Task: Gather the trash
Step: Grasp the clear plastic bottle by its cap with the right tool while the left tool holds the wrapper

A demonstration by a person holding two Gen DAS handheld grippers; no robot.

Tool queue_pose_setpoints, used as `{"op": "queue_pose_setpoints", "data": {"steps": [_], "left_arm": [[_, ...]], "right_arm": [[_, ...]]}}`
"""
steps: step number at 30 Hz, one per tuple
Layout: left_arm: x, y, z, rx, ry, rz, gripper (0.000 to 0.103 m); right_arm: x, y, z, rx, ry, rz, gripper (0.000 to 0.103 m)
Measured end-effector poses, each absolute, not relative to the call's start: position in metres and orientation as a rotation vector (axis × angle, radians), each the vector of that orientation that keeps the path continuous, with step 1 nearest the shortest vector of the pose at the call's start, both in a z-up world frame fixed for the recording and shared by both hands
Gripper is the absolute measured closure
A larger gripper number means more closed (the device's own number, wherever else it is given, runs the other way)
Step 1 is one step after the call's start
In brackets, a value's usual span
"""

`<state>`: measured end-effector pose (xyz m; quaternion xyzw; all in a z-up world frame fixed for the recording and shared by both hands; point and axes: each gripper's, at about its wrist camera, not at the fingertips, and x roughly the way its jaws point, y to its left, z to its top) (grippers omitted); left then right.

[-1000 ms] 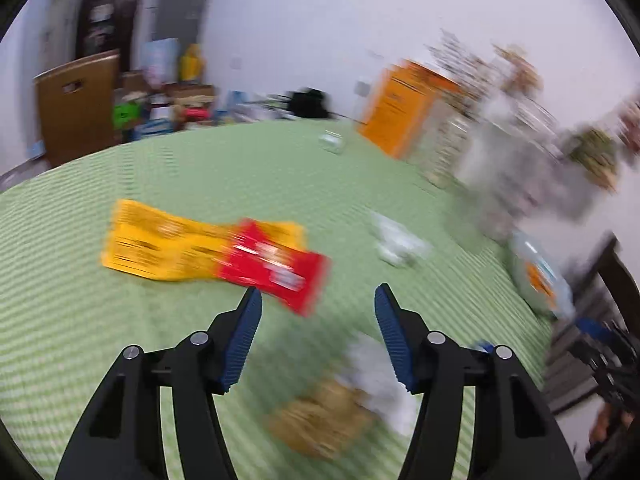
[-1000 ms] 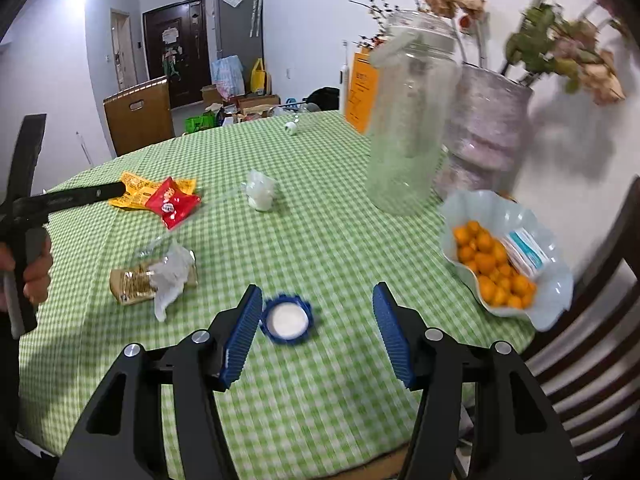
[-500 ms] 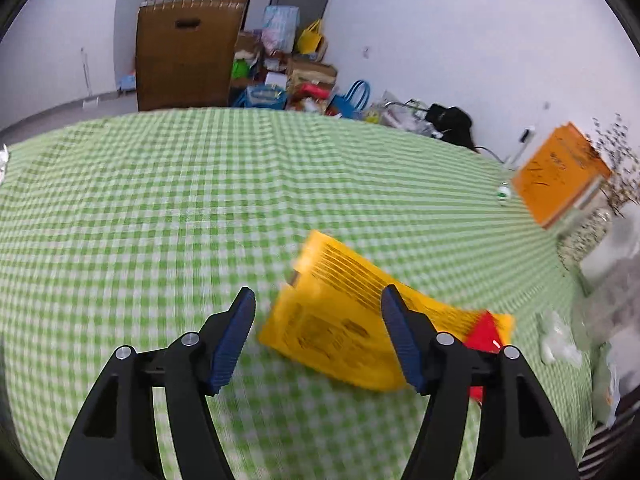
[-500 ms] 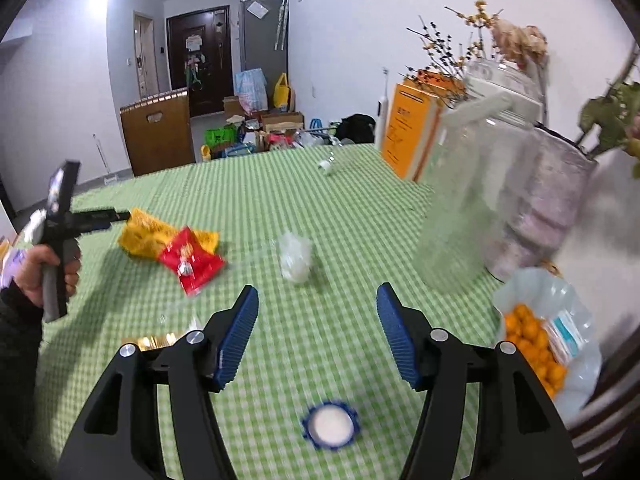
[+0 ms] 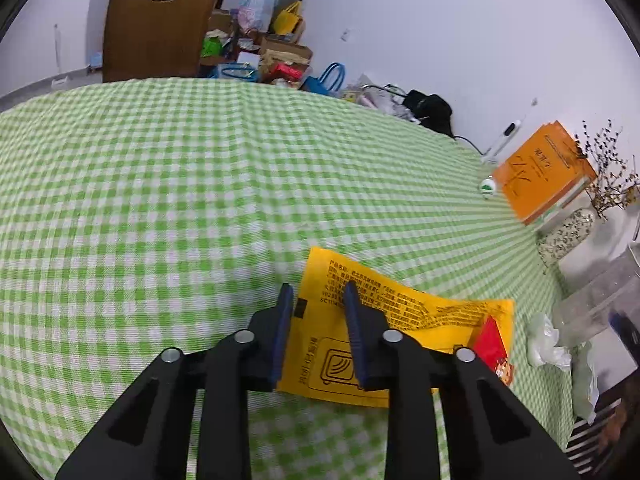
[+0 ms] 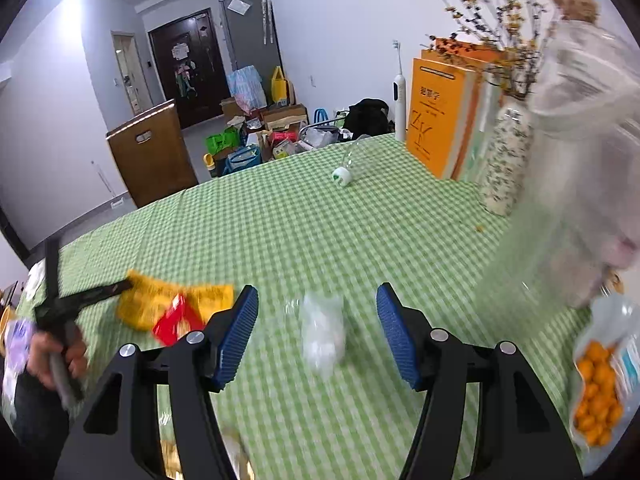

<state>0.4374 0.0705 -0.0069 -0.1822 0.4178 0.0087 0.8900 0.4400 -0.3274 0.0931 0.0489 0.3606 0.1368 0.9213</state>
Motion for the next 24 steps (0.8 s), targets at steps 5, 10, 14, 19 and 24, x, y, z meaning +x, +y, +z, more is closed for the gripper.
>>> {"op": "queue_pose_setpoints", "data": {"steps": [5, 10, 14, 19, 24], "left_arm": [[0.448, 0.061, -0.010, -0.399, 0.839, -0.027, 0.083], [0.452, 0.075, -0.025, -0.563, 0.838, -0.097, 0.085], [0.445, 0.097, -0.022, -0.667, 0.768, -0.082, 0.088], [0.444, 0.111, -0.030, -0.728, 0.780, -0.083, 0.089], [0.432, 0.127, -0.034, -0.766, 0.776, -0.108, 0.095]], "right_arm": [[0.519, -0.310, 0.078, 0.100, 0.810, 0.239, 0.043], [0.601, -0.293, 0.057, 0.087, 0.908, 0.167, 0.043], [0.660, -0.276, 0.040, 0.049, 0.972, 0.117, 0.043], [0.715, -0.266, 0.024, 0.077, 1.004, 0.046, 0.043], [0.742, -0.264, 0.007, 0.098, 1.048, -0.031, 0.043]]}}
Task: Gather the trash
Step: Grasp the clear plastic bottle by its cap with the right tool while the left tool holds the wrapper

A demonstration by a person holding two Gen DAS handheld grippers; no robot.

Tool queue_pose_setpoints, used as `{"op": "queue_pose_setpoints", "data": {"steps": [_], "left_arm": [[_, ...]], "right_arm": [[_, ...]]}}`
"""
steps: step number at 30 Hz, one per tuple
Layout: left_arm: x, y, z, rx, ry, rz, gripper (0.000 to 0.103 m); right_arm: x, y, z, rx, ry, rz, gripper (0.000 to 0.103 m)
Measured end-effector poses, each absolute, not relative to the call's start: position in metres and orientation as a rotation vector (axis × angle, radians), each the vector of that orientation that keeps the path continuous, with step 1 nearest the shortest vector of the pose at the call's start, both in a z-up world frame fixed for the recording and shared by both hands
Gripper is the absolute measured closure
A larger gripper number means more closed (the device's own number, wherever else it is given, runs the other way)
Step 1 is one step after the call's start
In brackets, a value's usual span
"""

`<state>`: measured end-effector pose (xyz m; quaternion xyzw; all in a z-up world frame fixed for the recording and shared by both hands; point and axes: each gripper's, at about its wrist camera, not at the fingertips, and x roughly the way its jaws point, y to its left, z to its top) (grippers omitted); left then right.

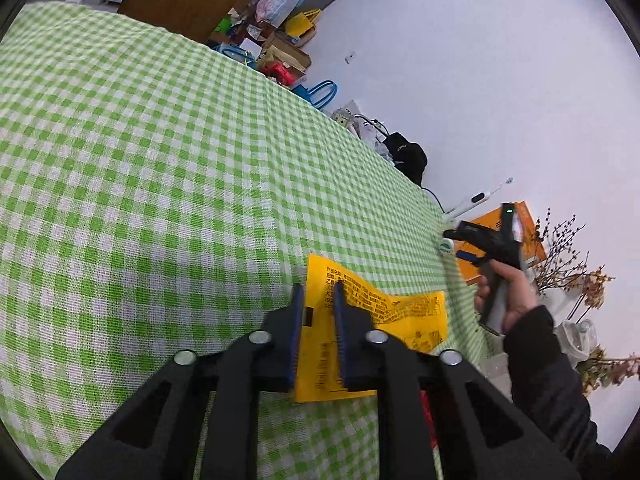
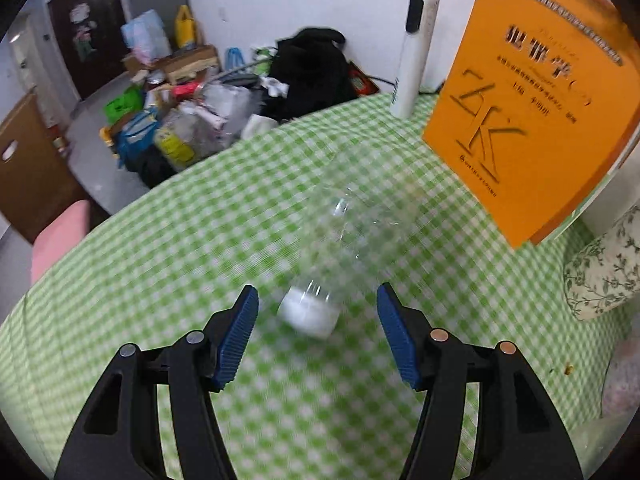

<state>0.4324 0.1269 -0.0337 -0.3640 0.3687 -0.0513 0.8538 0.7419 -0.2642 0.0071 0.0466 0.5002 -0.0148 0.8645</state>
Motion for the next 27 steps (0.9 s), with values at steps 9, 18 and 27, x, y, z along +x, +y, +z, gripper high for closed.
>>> {"op": "queue_pose_setpoints", "data": {"steps": [9, 18, 27], "left_arm": [[0.433, 0.110, -0.034, -0.685, 0.811, -0.135, 0.102], [0.434, 0.107, -0.022, -0.632, 0.765, -0.124, 0.103], [0.427, 0.074, 0.019, -0.524, 0.746, -0.086, 0.103]], "right_arm": [[0.680, -0.272, 0.005, 0.104, 1.057, 0.033, 0.068], [0.523, -0.293, 0.062, 0.112, 0.935, 0.206, 0.069], [0.362, -0.327, 0.095, 0.130, 0.819, 0.278, 0.069]]}}
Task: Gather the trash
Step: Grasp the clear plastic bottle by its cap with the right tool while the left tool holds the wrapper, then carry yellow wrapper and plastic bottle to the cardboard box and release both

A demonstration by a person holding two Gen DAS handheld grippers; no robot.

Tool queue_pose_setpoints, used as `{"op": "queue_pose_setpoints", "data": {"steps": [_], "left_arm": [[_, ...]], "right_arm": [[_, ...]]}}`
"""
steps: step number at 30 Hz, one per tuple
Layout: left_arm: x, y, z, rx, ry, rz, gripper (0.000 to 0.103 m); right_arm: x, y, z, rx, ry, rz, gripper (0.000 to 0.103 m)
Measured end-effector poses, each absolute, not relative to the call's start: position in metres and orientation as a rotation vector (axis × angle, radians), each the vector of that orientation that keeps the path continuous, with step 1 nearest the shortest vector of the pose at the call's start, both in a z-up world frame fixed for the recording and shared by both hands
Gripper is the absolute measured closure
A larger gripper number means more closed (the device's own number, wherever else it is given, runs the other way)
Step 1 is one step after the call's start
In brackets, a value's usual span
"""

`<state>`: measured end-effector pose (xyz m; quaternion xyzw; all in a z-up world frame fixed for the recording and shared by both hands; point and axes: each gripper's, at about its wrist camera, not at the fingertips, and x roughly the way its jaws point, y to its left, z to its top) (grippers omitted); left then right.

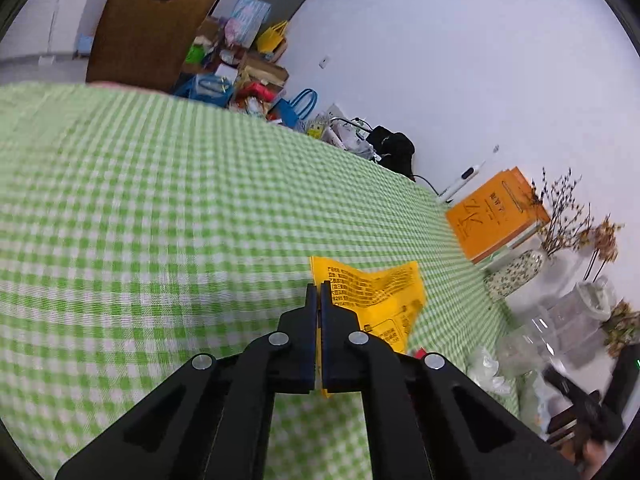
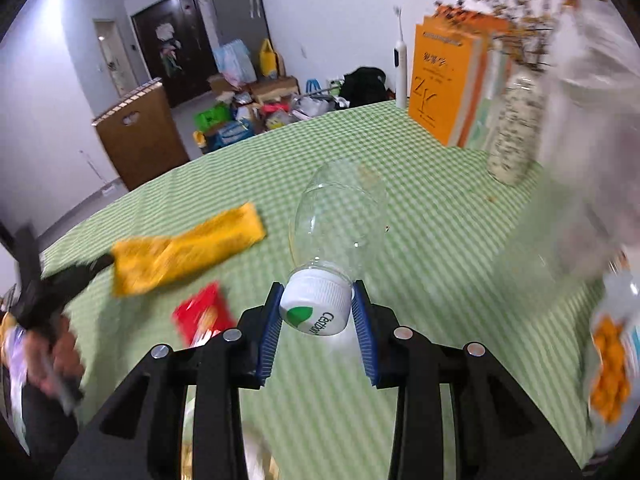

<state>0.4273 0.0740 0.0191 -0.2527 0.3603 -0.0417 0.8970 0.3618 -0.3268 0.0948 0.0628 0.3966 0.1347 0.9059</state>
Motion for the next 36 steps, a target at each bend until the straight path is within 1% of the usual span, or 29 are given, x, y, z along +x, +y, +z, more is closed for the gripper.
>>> {"op": "queue_pose_setpoints", "data": {"steps": [5, 8, 12, 18, 22, 26, 31, 36], "left_arm": [[0.386, 0.039, 0.059, -0.453, 0.683, -0.134, 0.103], [0.359, 0.016, 0.079, -0.381, 0.681, -0.142, 0.103], [0.313, -0.011, 0.122, -0.312, 0.599, -0.162, 0.103], [0.246, -0.055, 0.170, -0.242, 0.498, -0.251, 0.103], [0.203, -0.109, 0.187, -0.182, 0.472, -0.418, 0.103], [0.171, -0.187, 0.179, -0.132, 0.525, -0.650, 0.103], [0.127, -0.291, 0.130, -0.083, 0.689, -0.943, 0.103], [0.089, -0.365, 0.080, -0.051, 0.888, -1.182, 0.103]], "right_arm": [[0.280, -0.353, 0.102, 0.128, 0.750, 0.256, 0.069], [0.247, -0.359, 0.097, 0.107, 0.716, 0.244, 0.069], [0.219, -0.368, 0.088, 0.128, 0.666, 0.252, 0.069], [0.160, -0.411, 0.069, 0.242, 0.630, 0.240, 0.069], [0.116, -0.458, 0.051, 0.308, 0.642, 0.159, 0.069], [0.062, -0.508, 0.030, 0.363, 0.669, 0.036, 0.069], [0.005, -0.557, 0.004, 0.403, 0.719, -0.115, 0.069], [-0.050, -0.607, -0.026, 0.446, 0.795, -0.275, 0.069]]}}
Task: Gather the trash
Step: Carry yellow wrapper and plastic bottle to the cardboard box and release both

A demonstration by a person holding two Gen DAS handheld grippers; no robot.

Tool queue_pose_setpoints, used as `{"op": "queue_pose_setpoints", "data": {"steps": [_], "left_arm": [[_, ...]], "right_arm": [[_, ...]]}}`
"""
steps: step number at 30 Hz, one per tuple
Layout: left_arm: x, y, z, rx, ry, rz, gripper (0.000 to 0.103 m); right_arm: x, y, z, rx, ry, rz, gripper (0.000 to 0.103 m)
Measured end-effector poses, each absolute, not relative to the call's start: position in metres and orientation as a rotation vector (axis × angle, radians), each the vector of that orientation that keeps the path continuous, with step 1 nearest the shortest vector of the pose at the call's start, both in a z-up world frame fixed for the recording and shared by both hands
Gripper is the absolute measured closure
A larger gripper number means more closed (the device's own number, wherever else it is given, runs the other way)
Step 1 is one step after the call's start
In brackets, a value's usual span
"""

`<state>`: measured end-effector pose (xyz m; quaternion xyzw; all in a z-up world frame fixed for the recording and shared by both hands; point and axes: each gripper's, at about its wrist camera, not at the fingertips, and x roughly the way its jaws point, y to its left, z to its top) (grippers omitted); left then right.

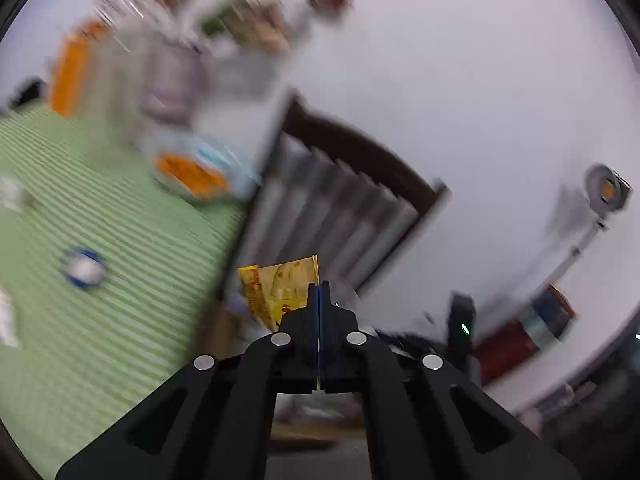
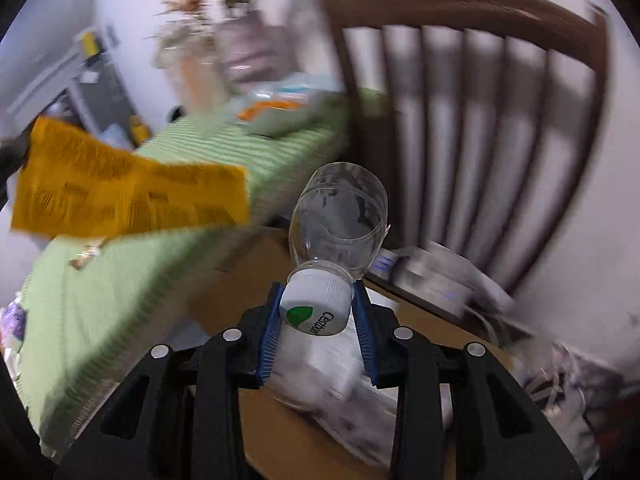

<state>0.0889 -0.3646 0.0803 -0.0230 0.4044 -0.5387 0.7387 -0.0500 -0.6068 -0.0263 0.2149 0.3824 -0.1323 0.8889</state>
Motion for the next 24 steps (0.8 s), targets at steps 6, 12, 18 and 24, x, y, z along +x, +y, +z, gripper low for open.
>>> {"op": "queue_pose_setpoints", "data": {"steps": [6, 12, 18, 24], "left_arm": [[0.058, -0.447, 0.014, -0.013, 1.162, -1.360, 0.103], [0.062, -0.496, -0.031, 0.131, 1.280, -1.353, 0.103], [0.069, -0.499, -0.061, 0.294, 1.300, -1.250, 0.103], [0.101, -0.506, -0.102, 0.481, 1.262, -1.038, 0.103]], "right_arm": [[-0.095, -0.642, -0.056, 0.516, 0.849, -0.383, 0.069], [-0.115, -0.658, -0.079, 0.556, 0.900, -0.406, 0.069], [-0.108, -0.648, -0.096, 0.565, 0.953, -0.340, 0.069], [-0.095, -0.635, -0.119, 0.552, 1.049, -0.267, 0.069]]}}
